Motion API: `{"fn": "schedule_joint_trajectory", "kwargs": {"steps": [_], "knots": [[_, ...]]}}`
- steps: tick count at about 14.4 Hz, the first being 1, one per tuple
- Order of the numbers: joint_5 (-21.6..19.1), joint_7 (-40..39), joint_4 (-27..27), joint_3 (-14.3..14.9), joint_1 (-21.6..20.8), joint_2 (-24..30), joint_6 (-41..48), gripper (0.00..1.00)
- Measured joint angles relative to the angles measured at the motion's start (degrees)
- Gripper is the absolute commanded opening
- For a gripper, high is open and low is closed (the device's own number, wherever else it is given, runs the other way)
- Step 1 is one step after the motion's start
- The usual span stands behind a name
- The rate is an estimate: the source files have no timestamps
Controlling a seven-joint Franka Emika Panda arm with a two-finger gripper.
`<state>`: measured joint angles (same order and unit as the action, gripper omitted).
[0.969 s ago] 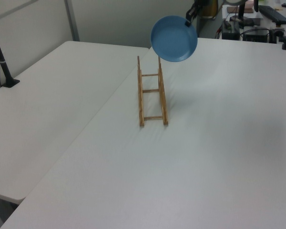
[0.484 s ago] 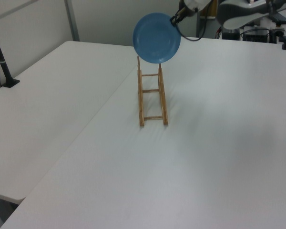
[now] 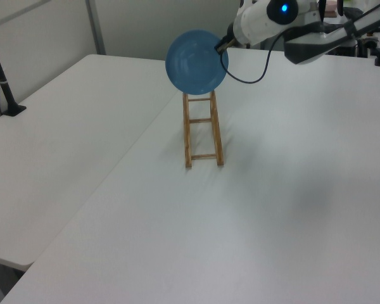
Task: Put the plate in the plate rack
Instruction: 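Carry the upright plate over the wooden rack and lower it between pegs, then open the gripper and withdraw it from the plate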
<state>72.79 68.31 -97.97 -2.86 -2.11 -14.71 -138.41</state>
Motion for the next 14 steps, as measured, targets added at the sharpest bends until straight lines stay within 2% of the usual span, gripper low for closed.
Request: {"fn": "schedule_joint_trajectory", "kwargs": {"steps": [4,5,7,8,9,10,12,14], "knots": [[2.9,1.2,-0.3,0.0,-0.7,-1.9,0.9,0.00],[3.8,1.9,-0.5,0.0,-0.9,-2.1,0.9,0.04],[5.0,3.3,-0.8,0.0,-1.3,-2.6,1.0,0.62],[5.1,4.2,-0.9,0.0,-1.4,-2.8,1.1,0.70],[5.1,5.1,-0.9,0.0,-1.4,-2.8,1.1,0.71],[5.1,6.0,-1.0,0.0,-1.4,-2.8,1.1,0.81],[5.1,7.5,-0.9,0.0,-1.4,-2.8,1.1,0.84],[4.7,8.2,-0.7,0.0,-1.4,-2.7,1.1,0.94]]}}
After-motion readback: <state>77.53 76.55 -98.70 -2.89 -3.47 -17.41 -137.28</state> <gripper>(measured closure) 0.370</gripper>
